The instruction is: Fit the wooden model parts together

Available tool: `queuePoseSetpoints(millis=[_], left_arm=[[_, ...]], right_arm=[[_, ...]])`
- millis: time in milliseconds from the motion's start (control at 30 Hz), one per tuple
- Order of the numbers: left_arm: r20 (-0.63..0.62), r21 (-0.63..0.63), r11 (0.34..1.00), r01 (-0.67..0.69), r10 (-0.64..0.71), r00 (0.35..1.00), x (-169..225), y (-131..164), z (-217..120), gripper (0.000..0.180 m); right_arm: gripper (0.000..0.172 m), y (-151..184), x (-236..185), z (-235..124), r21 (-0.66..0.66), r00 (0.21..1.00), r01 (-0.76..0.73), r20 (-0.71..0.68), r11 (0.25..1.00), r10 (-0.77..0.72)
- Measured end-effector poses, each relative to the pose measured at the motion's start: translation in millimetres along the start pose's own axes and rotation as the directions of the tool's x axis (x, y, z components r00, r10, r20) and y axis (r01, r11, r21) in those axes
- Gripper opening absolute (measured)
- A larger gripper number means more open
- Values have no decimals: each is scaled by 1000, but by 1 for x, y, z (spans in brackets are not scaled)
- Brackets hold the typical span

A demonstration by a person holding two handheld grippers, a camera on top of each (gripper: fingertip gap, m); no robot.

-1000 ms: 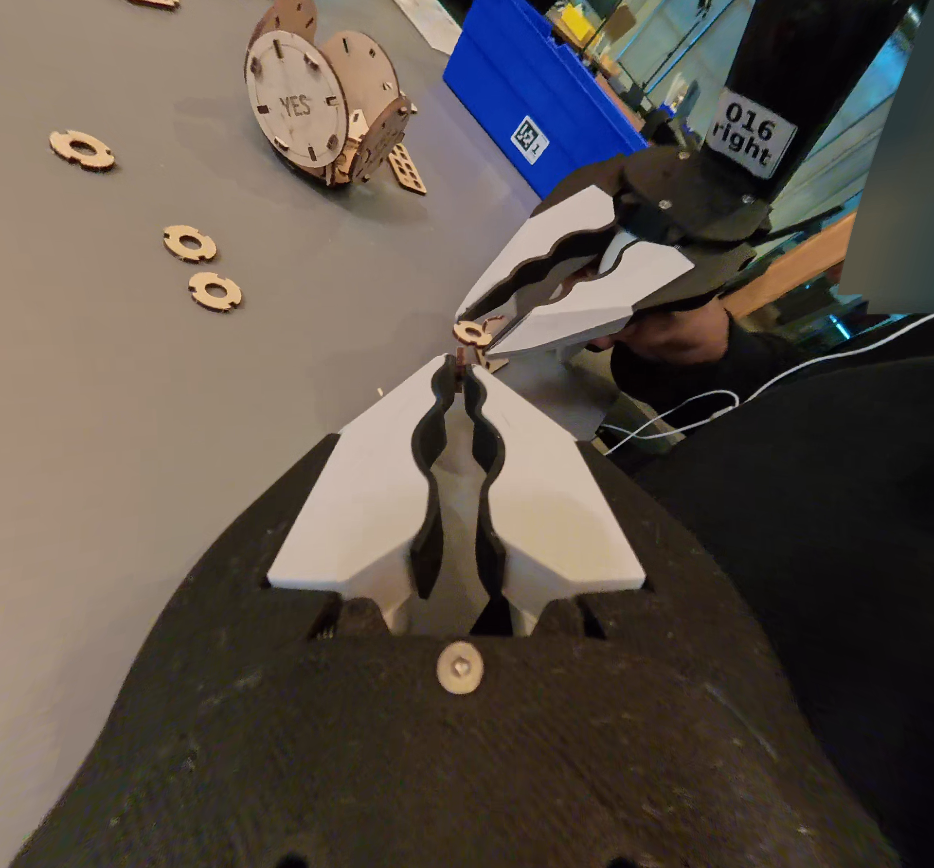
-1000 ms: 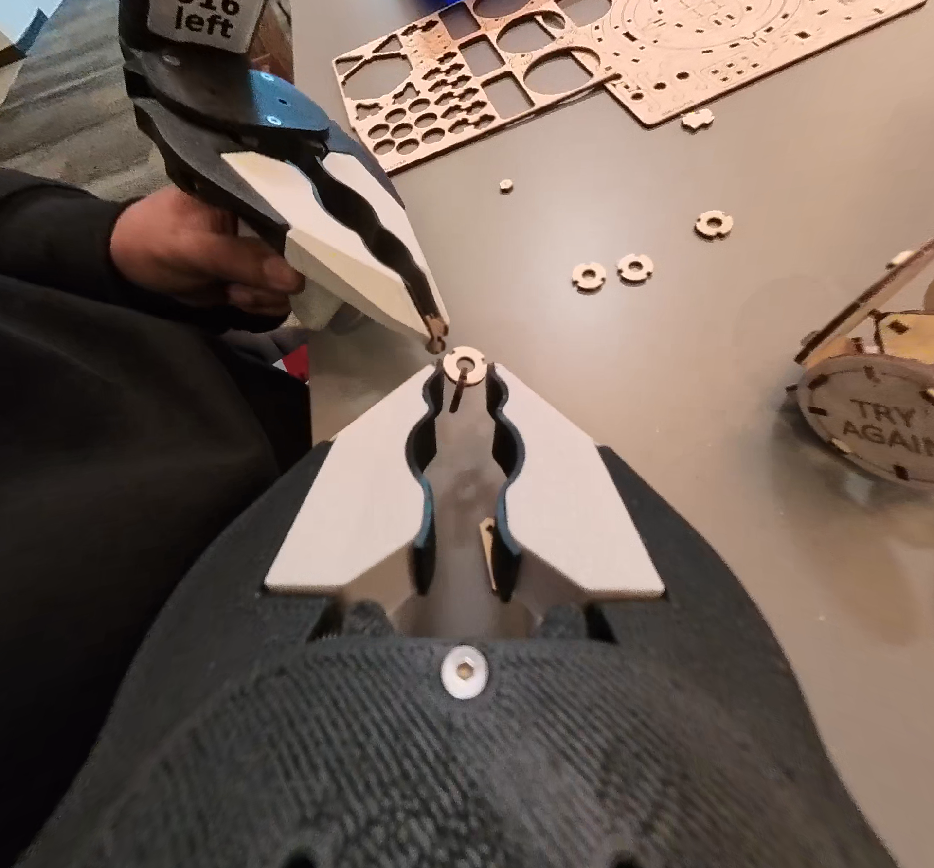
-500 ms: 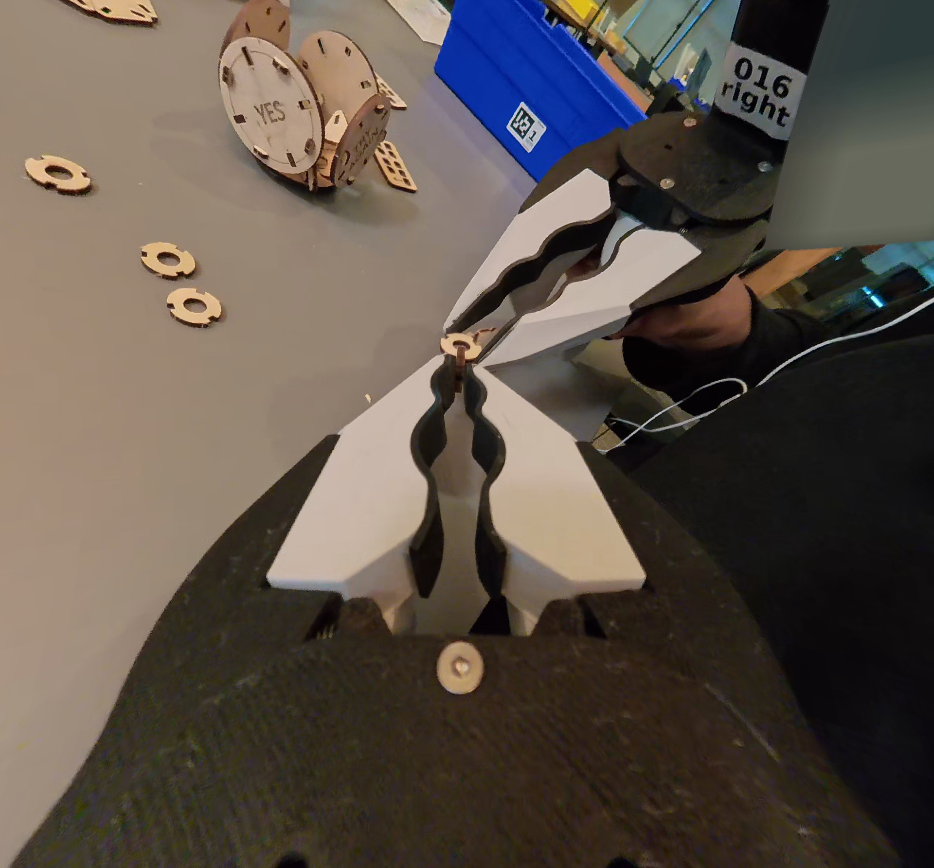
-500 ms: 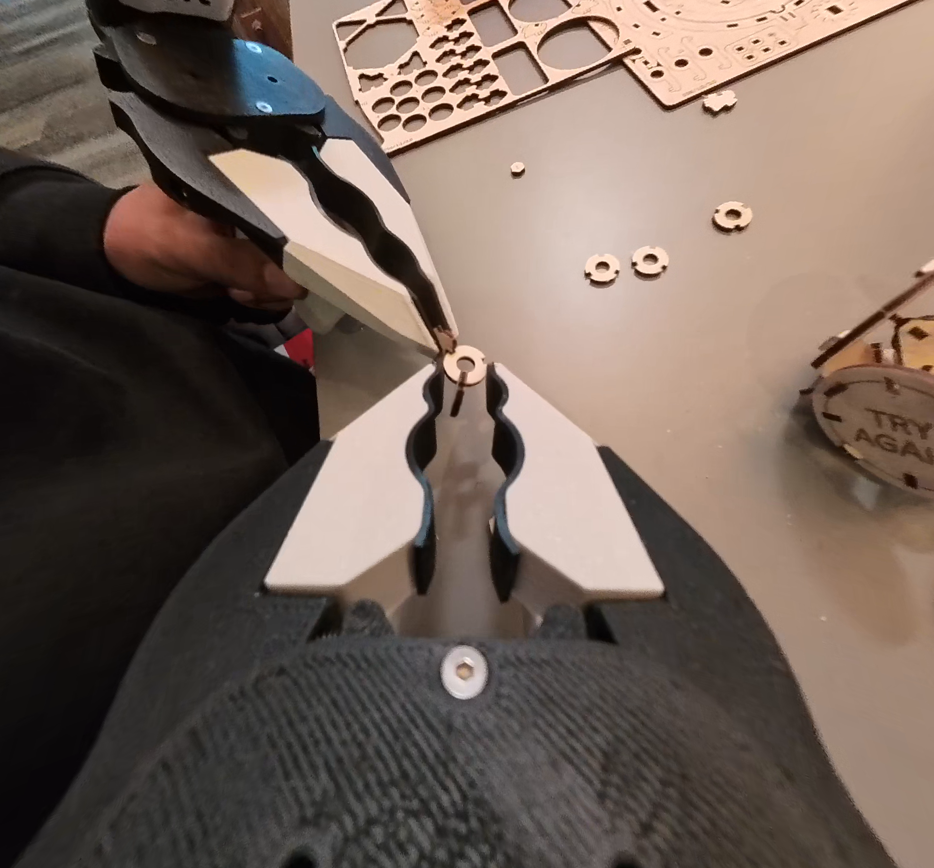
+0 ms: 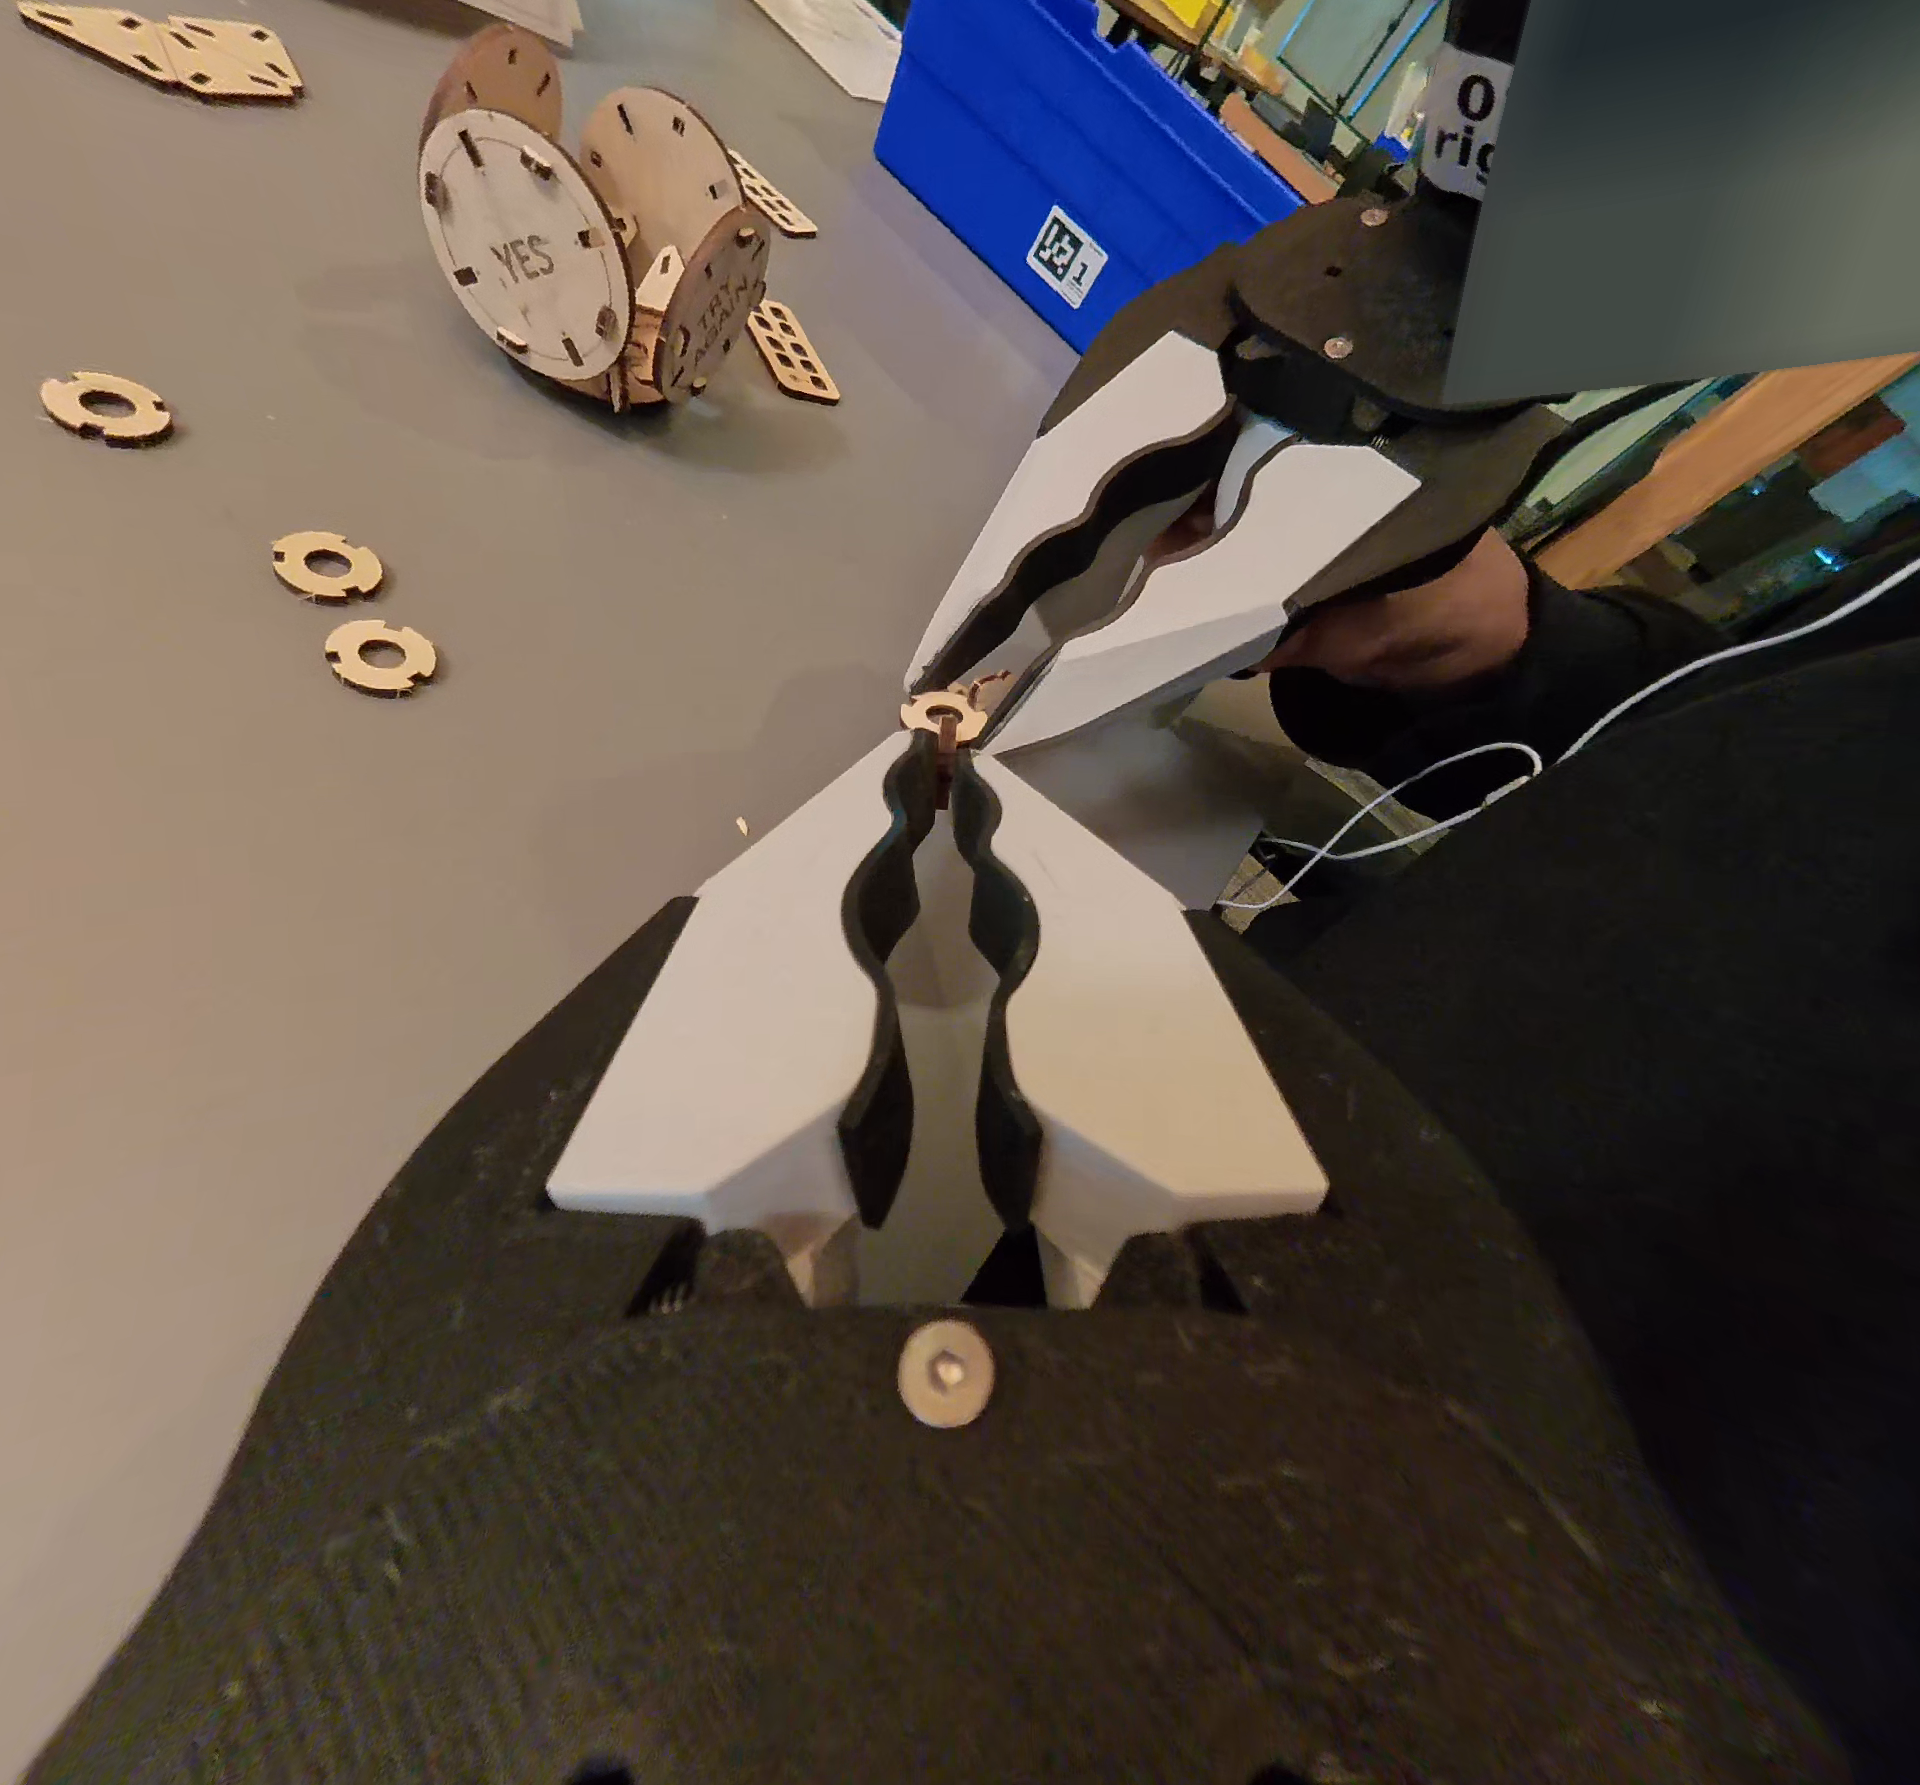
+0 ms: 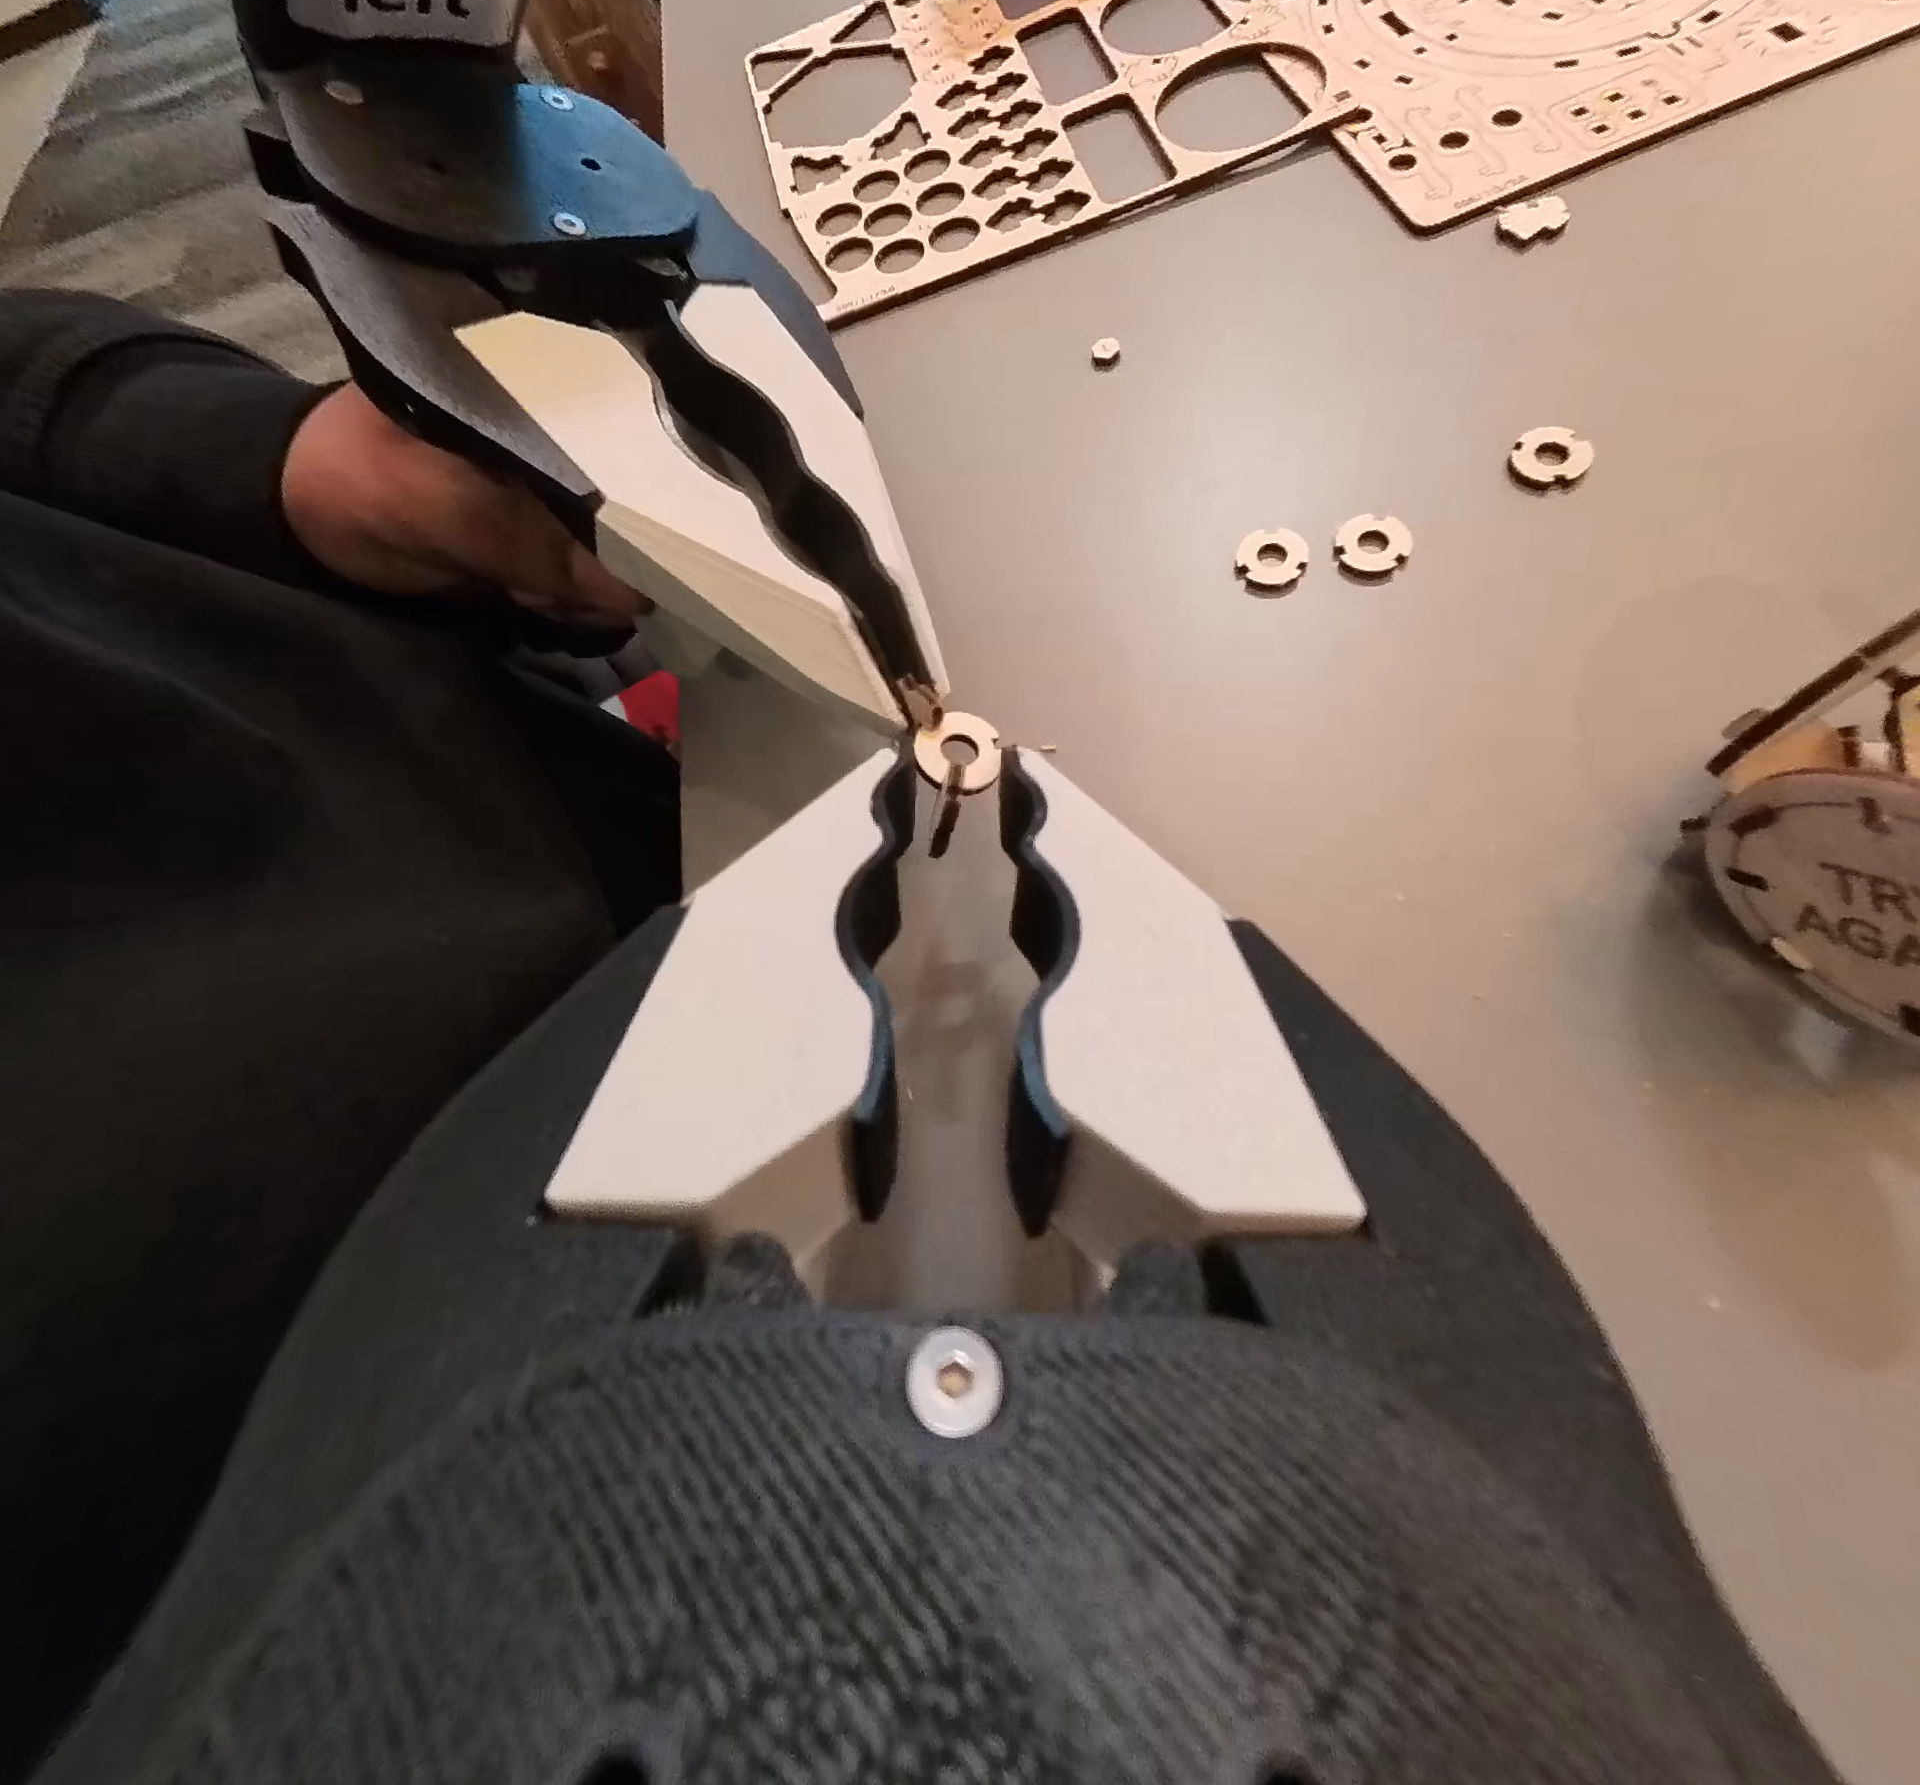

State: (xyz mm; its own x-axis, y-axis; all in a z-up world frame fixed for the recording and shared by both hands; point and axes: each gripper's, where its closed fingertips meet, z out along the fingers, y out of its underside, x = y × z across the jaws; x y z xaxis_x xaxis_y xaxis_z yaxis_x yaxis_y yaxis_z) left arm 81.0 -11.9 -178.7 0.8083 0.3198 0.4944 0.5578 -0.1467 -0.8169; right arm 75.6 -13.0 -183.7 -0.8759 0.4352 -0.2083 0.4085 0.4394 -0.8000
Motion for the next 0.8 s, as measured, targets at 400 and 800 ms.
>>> queuePoseSetpoints(millis=[400, 800], left_arm=[[13, 30, 1000, 7, -7, 1000, -4, -2, 3, 11], [-16, -2, 999, 36, -36, 999, -4, 5, 2, 1]], right_arm=[[15, 1, 5, 3, -6, 999, 37, -29, 999, -37], [15, 3, 5, 2, 17, 999, 31, -28, 999, -30]])
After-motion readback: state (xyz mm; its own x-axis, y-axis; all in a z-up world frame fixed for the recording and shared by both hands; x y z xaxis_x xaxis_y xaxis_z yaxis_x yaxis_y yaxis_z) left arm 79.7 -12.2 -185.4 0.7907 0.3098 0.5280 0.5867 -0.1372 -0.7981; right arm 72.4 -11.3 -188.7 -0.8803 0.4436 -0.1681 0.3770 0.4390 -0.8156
